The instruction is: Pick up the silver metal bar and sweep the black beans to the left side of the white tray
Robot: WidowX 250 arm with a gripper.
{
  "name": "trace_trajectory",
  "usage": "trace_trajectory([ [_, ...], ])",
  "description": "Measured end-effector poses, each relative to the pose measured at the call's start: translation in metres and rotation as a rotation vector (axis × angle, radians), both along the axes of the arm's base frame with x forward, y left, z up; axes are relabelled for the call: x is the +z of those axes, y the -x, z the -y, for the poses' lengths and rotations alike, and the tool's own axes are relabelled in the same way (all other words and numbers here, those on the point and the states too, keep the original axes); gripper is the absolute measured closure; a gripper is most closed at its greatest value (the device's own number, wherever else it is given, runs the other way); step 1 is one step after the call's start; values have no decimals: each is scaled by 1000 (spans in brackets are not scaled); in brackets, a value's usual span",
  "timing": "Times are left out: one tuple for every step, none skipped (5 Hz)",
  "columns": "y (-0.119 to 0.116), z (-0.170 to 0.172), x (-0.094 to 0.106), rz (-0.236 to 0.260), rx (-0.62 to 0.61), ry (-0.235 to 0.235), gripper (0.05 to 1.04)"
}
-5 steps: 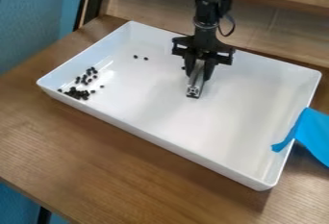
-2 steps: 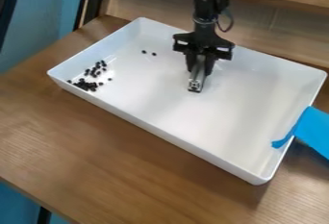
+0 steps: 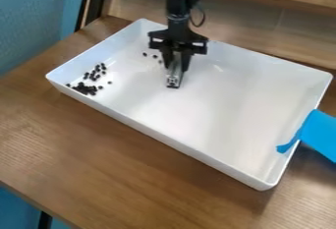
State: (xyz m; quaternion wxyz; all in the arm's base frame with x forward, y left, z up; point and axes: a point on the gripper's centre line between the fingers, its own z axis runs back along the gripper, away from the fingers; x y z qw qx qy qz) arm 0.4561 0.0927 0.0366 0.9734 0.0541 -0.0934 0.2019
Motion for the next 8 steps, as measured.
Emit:
trace_trajectory([
  [13,-26,1,-17,60,25,698],
  [39,-56,3,-30,135,40,698],
  [55,-60,4,-38,163,56,698],
  [68,-66,11,-44,184,57,698],
  [82,-81,17,-48,128,5,698],
  [86,-90,16,-32,51,-38,698],
  [84,-80,30,4,54,31,698],
  [61,-52,60,34,80,81,698],
])
